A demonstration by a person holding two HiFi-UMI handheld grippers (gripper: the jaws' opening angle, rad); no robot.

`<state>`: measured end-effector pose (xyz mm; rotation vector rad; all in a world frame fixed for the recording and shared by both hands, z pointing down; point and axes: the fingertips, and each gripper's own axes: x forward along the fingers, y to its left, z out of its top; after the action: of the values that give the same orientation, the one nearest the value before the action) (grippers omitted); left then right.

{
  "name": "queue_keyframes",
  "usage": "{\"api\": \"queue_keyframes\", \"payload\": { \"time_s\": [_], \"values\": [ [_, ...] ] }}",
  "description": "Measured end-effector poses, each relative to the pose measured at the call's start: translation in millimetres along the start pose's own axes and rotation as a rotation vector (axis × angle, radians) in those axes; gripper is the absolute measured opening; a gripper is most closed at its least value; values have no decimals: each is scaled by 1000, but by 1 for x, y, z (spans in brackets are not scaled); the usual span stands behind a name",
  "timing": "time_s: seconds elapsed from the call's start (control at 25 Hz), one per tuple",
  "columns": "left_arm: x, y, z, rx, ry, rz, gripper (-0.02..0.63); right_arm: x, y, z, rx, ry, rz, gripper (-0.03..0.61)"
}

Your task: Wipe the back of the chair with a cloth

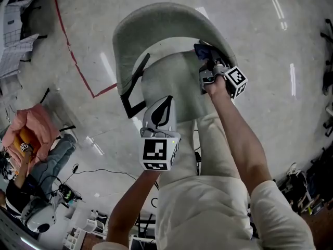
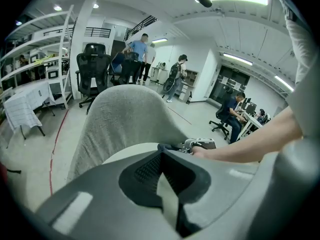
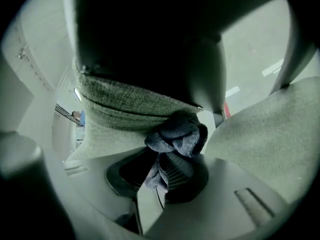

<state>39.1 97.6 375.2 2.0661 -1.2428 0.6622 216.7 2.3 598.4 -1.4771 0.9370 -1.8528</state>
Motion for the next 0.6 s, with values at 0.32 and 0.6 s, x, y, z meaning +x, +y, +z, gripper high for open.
{"api": "queue_keyframes", "payload": {
  "time_s": [0.32, 0.6],
  "values": [
    [16, -7, 14, 5, -1, -13, 0, -6, 12, 3, 70, -55, 51, 90],
    [21, -9, 23, 12, -1, -20, 0, -14, 29, -2, 43, -25, 83, 90]
  ]
}}
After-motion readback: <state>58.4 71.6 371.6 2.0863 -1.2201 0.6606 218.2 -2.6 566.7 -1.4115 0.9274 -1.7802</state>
